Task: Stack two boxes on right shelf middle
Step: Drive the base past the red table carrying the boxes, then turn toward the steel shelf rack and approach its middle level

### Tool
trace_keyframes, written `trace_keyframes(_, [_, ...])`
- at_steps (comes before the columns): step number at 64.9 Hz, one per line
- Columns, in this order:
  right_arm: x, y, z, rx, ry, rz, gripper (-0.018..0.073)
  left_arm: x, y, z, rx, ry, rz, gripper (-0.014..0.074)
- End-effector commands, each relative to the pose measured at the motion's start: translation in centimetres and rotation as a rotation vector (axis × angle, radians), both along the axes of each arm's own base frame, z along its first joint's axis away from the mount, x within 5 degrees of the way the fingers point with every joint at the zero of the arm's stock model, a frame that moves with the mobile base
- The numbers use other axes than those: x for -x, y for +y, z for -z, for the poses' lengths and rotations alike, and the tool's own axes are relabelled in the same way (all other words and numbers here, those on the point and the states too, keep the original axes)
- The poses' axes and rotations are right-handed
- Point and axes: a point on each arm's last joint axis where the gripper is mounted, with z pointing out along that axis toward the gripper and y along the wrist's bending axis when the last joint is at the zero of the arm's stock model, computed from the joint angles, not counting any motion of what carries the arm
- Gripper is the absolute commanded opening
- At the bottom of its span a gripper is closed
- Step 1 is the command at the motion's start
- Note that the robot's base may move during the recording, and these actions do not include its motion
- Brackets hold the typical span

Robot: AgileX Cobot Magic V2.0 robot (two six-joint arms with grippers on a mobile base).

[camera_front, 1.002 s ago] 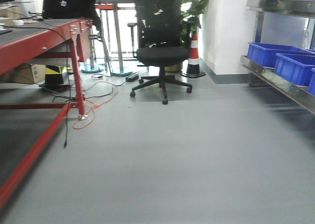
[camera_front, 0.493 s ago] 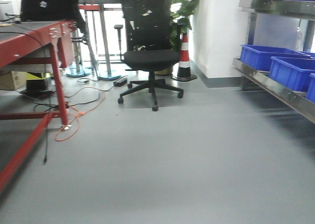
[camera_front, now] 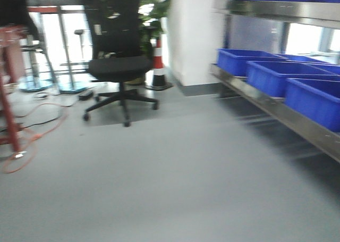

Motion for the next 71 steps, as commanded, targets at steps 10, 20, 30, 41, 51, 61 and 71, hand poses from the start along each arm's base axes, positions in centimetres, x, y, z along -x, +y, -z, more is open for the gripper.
trace_keyframes(10, [0.04, -0.52, -0.69, 0.014, -0.060, 0.028, -0.0162, 0.58, 0.25, -1.21, 0.016, -0.078, 0.002, -0.0111])
trace_keyframes(20, [0.04, -0.52, -0.69, 0.014, -0.060, 0.028, -0.0162, 0.58, 0.25, -1.21, 0.016, -0.078, 0.002, -0.0111])
trace_keyframes(30, [0.04, -0.52, -0.69, 0.014, -0.060, 0.028, -0.0162, 0.58, 0.25, -1.21, 0.016, -0.078, 0.002, -0.0111])
trace_keyframes(41, [0.04, -0.52, -0.69, 0.014, -0.060, 0.028, -0.0162, 0.58, 0.25, -1.21, 0.016, -0.078, 0.002, -0.0111])
trace_keyframes(51, [0.04, -0.52, -0.69, 0.014, -0.060, 0.028, -0.0162, 0.58, 0.25, -1.21, 0.016, -0.078, 0.002, -0.0111])
trace_keyframes(61, [0.04, -0.52, -0.69, 0.014, -0.060, 0.028, -0.0162, 0.57, 0.29, -1.21, 0.013, -0.079, 0.000, -0.0111])
trace_keyframes(71, [0.04, -0.52, -0.69, 0.014, -0.060, 0.028, -0.0162, 0.57, 0.29, -1.21, 0.013, -0.079, 0.000, -0.0111])
